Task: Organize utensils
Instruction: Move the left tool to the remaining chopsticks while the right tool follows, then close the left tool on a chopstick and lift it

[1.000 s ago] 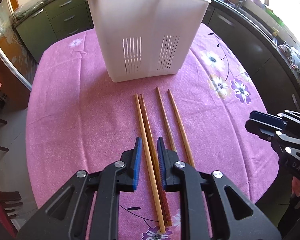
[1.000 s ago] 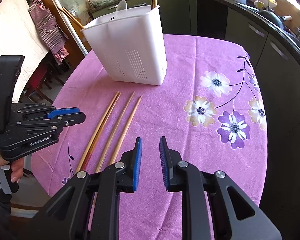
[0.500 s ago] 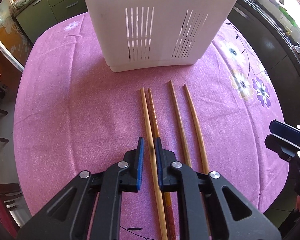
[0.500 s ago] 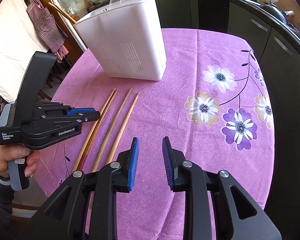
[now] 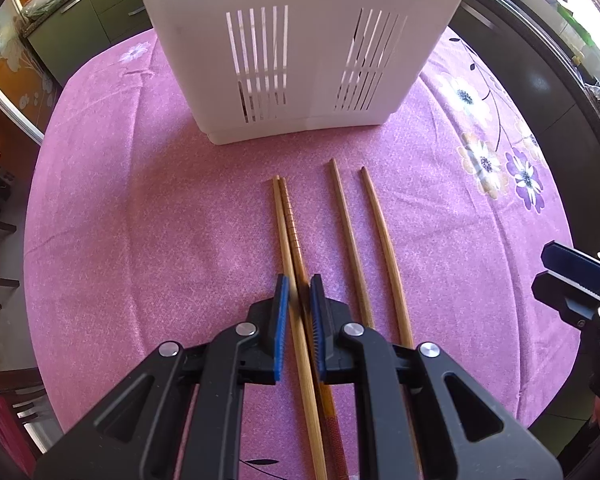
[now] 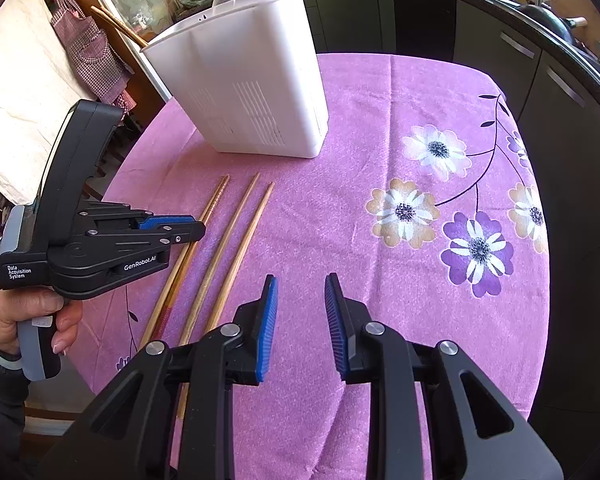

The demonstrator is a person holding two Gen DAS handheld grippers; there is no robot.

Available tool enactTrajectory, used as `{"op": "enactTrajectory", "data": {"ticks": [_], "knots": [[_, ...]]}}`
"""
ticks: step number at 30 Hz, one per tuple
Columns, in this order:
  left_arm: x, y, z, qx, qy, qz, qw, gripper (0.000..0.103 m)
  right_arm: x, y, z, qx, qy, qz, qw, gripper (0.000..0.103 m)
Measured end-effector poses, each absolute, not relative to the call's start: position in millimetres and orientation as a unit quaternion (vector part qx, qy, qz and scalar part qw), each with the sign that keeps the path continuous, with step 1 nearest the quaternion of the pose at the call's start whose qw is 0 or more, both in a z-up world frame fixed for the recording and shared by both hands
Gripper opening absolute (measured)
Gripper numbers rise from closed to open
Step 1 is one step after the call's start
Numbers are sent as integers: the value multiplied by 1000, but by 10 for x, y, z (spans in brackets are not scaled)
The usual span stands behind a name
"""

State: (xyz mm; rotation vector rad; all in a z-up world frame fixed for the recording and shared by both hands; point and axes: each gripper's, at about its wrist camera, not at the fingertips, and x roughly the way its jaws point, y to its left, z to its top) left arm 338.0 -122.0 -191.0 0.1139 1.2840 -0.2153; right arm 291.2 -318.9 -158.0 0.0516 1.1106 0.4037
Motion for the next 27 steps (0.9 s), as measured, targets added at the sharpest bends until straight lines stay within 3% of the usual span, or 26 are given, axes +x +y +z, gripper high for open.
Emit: {"op": "enactTrajectory", "data": {"ticks": [9, 13, 27], "knots": [[3402, -1210, -1948, 52, 595, -100, 796, 12, 2920, -3185, -1625, 26, 529, 189, 827, 25], [3380, -1169, -1882, 49, 588, -101, 801, 0, 2933, -3175, -1634, 25, 530, 188, 826, 25], [3417, -1073, -1869, 26, 603, -111, 789, 0, 2914, -3129, -1596, 20, 530, 192, 826, 25]]}}
